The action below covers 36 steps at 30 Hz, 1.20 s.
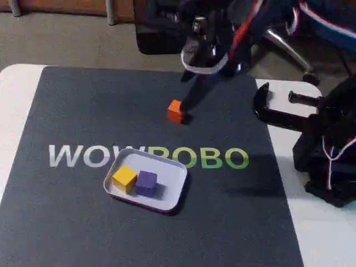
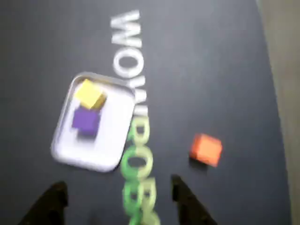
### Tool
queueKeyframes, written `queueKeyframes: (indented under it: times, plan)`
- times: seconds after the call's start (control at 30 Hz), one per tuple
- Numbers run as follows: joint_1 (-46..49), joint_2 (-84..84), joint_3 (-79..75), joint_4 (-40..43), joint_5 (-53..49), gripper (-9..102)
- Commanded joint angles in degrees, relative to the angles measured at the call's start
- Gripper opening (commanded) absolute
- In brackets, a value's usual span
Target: Move blocks one by one until all three blocks are in the tray.
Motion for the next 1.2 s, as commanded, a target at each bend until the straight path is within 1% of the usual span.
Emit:
queueKeyframes:
  times: [0.0, 0.03, 0.13, 0.3, 0.47, 0.67, 0.77, 1.03, 1.17]
  plan:
    - [1.58, -8.88, -22.41, 12.22, 2.81, 24]
    - [2.37, -11.16, -25.31, 13.62, 3.78, 24]
    - [4.66, -14.41, -26.54, 13.1, 5.54, 23]
    - [8.44, -18.11, -26.1, 12.04, 4.75, 22]
    - [9.32, -21.97, -25.75, 10.55, 3.96, 21]
    - [10.46, -24.7, -20.74, 3.25, 2.02, 21]
    - [11.51, -24.61, -15.82, -2.81, 0.35, 21]
    - [18.11, -19.16, -2.64, -14.33, -11.6, 21]
    - [18.72, -15.29, 3.34, -16.96, -14.59, 21]
